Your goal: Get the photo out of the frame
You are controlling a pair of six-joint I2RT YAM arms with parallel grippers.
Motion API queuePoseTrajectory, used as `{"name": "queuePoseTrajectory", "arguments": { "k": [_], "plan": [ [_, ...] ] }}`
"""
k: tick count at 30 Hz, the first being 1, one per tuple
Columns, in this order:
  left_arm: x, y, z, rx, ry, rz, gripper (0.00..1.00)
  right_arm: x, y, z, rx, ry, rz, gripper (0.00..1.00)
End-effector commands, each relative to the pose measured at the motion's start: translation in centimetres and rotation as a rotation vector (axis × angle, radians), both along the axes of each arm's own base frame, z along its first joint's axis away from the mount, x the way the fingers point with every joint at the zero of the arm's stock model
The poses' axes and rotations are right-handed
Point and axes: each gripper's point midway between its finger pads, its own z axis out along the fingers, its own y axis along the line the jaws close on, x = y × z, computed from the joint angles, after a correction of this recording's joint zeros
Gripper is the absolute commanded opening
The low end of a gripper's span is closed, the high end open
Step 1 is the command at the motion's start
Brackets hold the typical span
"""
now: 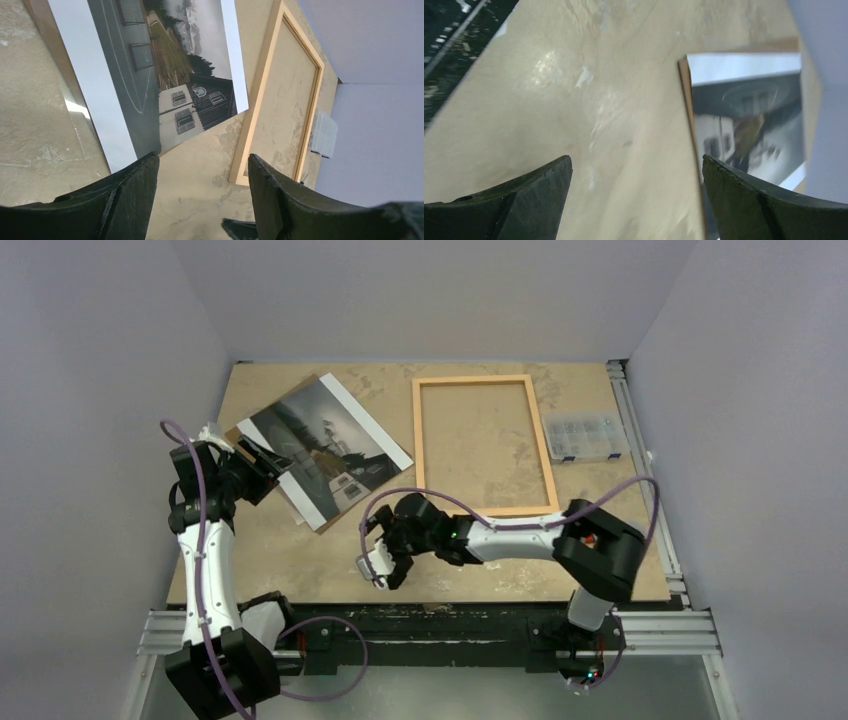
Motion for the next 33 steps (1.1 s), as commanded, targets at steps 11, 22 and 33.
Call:
{"name": "queuePoseTrajectory", "arguments": {
  "k": [11,22,33],
  "plan": [
    [-3.9,-9.8,12.4,0.134,-0.480,-0.395,0.64,2.4,-19.4,15.5,0.571,0.549,-1.231,0.99],
    [-10.3,-9.9,22.7,0.208,-0.794,-0.337,0.67,-0.4,-35.4,30.4,1.251,0.708,-1.498,0.99],
    [-11.9,-8.5,23.2,0.262,-0.815,-0.249,0.67,-1.9,-38.3,34.1,1.358,0.689,-1.383,0.99]
  ]
}}
